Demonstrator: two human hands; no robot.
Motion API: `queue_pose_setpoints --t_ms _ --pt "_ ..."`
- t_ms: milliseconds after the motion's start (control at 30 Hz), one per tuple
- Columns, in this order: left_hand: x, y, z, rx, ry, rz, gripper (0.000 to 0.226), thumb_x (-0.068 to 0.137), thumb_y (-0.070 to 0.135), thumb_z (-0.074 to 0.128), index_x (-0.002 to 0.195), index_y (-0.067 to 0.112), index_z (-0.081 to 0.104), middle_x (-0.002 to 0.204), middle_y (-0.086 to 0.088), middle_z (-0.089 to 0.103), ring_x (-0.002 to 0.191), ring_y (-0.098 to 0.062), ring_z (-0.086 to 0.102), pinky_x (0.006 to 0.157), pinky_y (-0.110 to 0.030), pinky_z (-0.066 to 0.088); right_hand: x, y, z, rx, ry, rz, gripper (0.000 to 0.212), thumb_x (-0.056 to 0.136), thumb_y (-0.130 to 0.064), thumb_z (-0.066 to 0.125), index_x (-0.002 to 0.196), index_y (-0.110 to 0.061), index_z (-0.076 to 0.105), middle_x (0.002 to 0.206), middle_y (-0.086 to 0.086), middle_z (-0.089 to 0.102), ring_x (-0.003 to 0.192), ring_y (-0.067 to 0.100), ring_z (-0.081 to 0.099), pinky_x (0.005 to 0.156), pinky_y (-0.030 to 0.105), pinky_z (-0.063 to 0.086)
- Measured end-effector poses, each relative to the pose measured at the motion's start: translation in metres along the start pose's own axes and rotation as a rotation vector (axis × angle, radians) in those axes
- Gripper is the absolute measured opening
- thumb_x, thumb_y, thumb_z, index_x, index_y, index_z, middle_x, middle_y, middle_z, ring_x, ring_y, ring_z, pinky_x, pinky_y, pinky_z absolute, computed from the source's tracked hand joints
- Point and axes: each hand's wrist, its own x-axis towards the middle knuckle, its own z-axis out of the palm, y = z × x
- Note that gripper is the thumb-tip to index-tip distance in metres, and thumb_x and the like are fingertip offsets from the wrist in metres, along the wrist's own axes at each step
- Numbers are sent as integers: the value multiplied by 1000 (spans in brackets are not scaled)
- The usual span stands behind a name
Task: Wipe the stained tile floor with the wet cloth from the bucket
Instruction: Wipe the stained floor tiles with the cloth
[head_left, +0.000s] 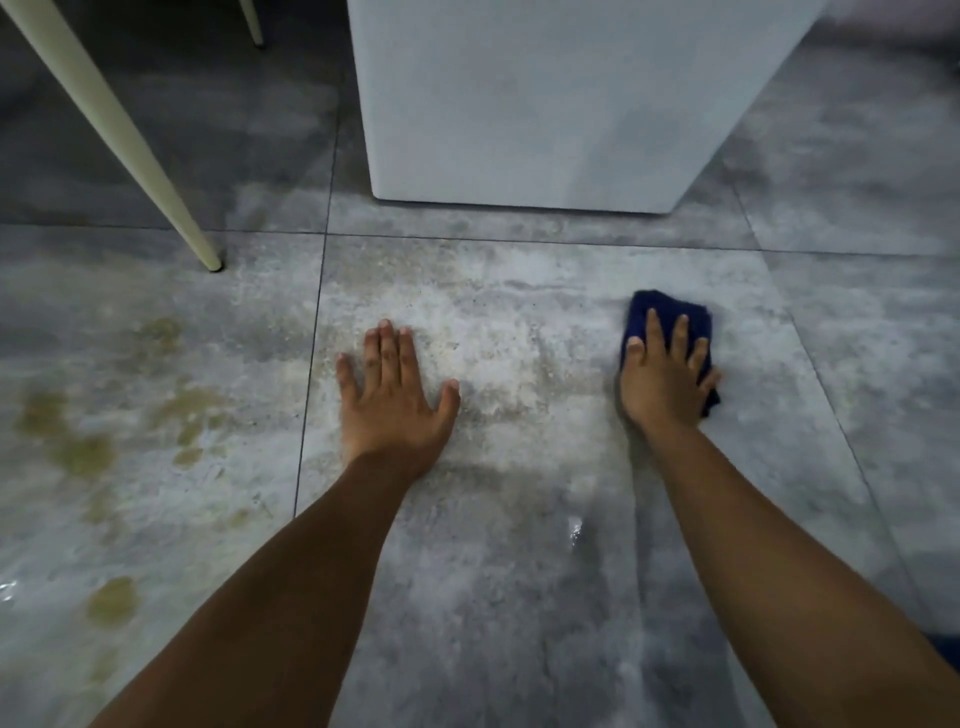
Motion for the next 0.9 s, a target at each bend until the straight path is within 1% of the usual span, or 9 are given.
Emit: queue_pose_setpoints --t_ms 67,200,367,433,533,633,700,767,900 --pt "0 -6 3 33 -33 -20 82 91 63 3 149 11 -19 158 -9 -23 145 -22 -23 117 -49 -14 -37 5 16 13 3 30 52 101 -48 16 152 -38 7 162 -1 -4 147 28 -3 116 55 -1" --pt "-4 -3 1 99 -116 -80 79 93 59 3 147 7 -20 159 -16 -18 147 -27 -19 118 -49 -12 -81 -13 27 -31 -60 -52 52 101 -49 12 150 -41 0 161 -4 -11 147 25 -10 115 54 -7" --pt "-10 35 -4 38 -183 209 73 97 55 7 152 10 -10 161 -11 -13 148 -21 -16 119 -43 -11 -73 24 10 -71 -61 -219 52 100 -50 12 150 -42 -1 161 -7 -7 147 21 -8 118 49 -5" --pt "3 60 -7 18 -164 261 73 98 54 9 153 10 -8 161 -10 -12 148 -21 -14 119 -43 -9 -62 45 -2 -23 -8 -81 53 100 -49 14 151 -41 2 162 -5 -4 148 22 -5 118 49 -4" --pt "19 120 -6 18 -123 257 74 98 56 10 153 10 -8 161 -10 -13 148 -22 -16 118 -50 -10 -72 90 -13 31 112 246 54 100 -47 17 151 -40 1 162 -2 -4 148 25 -3 116 51 -4" --pt "26 156 -3 48 -70 220 75 96 58 7 152 11 -9 161 -9 -14 148 -22 -16 115 -57 -11 -83 85 -12 59 156 363 55 100 -46 18 151 -40 0 162 0 -5 147 28 -5 115 55 -5" --pt "28 163 2 27 -28 213 76 95 58 7 152 11 -9 162 -7 -12 148 -20 -15 114 -57 -13 -67 66 -16 73 164 312 55 100 -45 20 151 -40 4 162 -1 -5 147 28 -6 114 55 -6" --pt "25 164 7 17 -20 215 77 94 59 6 153 12 -9 162 -6 -12 148 -19 -15 113 -55 -15 -44 53 -17 54 132 175 53 100 -45 21 151 -41 6 162 -3 -5 147 25 -7 114 53 -8" --pt "16 158 18 15 -35 227 77 93 60 2 152 13 -12 161 -6 -15 147 -18 -18 115 -56 -14 6 74 -29 3 65 38 52 100 -47 18 151 -41 7 162 -4 -3 148 25 -5 117 52 -6"
